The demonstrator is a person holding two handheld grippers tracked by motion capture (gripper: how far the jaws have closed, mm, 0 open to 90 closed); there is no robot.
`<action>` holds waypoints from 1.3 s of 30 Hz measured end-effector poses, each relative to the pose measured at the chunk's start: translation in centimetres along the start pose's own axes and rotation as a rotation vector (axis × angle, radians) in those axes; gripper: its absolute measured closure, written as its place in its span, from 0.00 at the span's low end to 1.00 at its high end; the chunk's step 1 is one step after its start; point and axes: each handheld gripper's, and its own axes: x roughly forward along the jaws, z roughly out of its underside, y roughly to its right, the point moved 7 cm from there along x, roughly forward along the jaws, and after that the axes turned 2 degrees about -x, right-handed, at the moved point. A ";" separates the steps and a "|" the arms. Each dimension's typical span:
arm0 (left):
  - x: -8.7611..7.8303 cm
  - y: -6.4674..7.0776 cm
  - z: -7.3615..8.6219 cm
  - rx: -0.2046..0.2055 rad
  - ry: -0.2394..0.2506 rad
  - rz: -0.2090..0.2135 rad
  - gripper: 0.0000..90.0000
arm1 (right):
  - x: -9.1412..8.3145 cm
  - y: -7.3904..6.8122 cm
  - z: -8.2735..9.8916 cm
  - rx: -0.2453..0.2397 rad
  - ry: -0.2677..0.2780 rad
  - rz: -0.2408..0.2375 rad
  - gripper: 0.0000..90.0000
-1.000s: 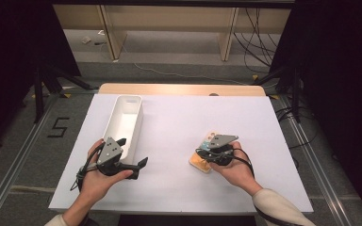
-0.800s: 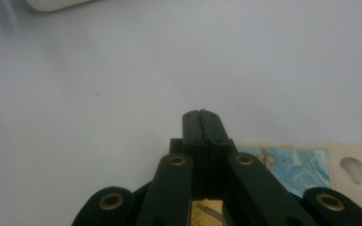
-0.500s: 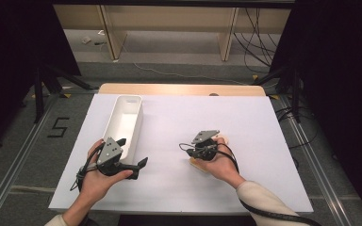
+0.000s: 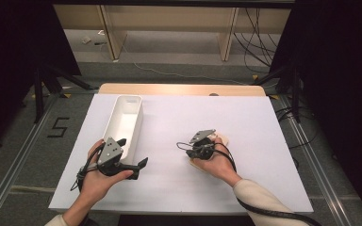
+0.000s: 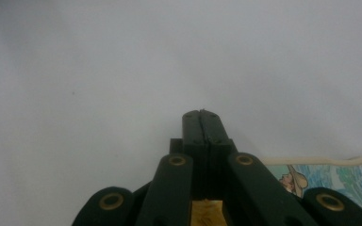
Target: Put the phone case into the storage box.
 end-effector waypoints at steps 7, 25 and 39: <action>0.0 0.0 0.0 0.001 -0.002 0.001 0.00 | 0.2 -0.2 0.1 0.005 -0.019 -0.004 1.00; 0.0 0.0 0.1 0.005 -0.005 0.000 0.00 | -0.8 -0.8 0.9 0.009 -0.098 -0.028 1.00; -0.1 0.0 0.1 0.004 -0.005 -0.002 0.00 | -3.3 -1.3 3.4 0.052 -0.179 -0.051 1.00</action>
